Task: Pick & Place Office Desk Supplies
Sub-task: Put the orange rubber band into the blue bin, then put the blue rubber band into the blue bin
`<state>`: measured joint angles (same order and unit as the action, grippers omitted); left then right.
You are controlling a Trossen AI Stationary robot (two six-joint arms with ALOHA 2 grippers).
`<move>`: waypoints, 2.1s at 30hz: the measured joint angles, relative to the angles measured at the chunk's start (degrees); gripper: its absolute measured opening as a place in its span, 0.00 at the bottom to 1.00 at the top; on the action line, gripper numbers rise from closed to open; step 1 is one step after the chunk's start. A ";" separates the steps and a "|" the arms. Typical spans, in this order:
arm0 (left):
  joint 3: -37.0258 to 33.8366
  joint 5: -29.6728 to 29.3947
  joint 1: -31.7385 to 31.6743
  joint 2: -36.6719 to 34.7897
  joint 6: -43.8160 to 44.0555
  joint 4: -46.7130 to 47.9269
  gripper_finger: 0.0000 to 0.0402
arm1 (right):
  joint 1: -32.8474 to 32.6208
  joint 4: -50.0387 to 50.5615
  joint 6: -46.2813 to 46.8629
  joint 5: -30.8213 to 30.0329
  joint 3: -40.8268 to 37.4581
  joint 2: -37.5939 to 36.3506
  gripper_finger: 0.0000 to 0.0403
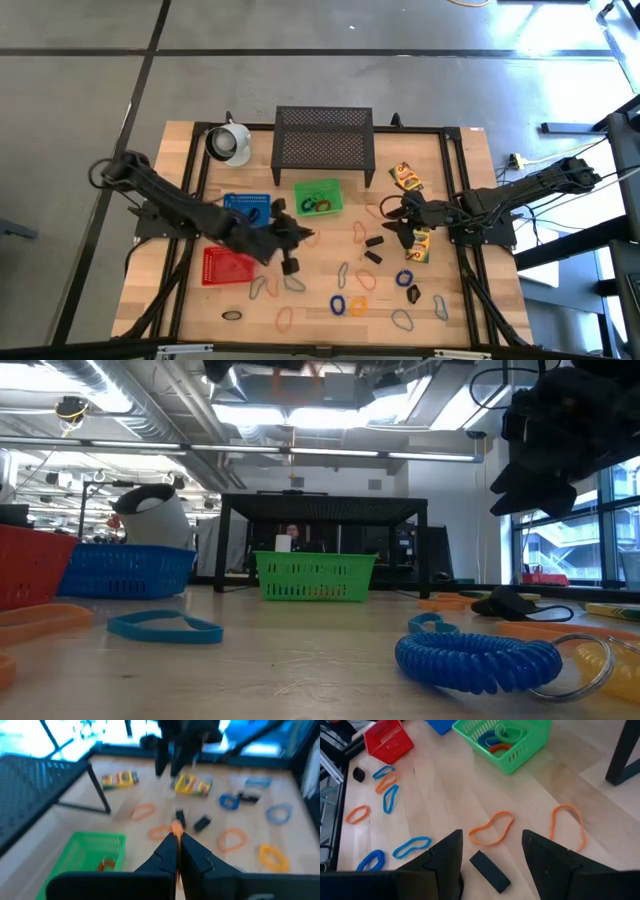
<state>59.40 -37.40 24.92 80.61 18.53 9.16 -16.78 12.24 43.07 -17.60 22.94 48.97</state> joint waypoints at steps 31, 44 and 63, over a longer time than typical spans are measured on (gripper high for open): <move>-18.80 -3.44 -3.88 -16.63 36.81 32.67 0.01 | 0.07 -2.08 12.04 -11.72 0.00 0.09 0.52; -18.80 1.52 -4.85 -9.16 52.53 43.34 0.04 | 0.07 -2.57 12.00 -17.99 0.00 0.09 0.52; -12.59 1.45 -3.92 -11.21 41.31 38.96 0.39 | 0.07 -2.54 11.16 -17.53 0.00 0.09 0.52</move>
<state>46.81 -35.95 21.01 69.41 59.85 48.12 -16.71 9.69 54.23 -35.13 22.94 49.06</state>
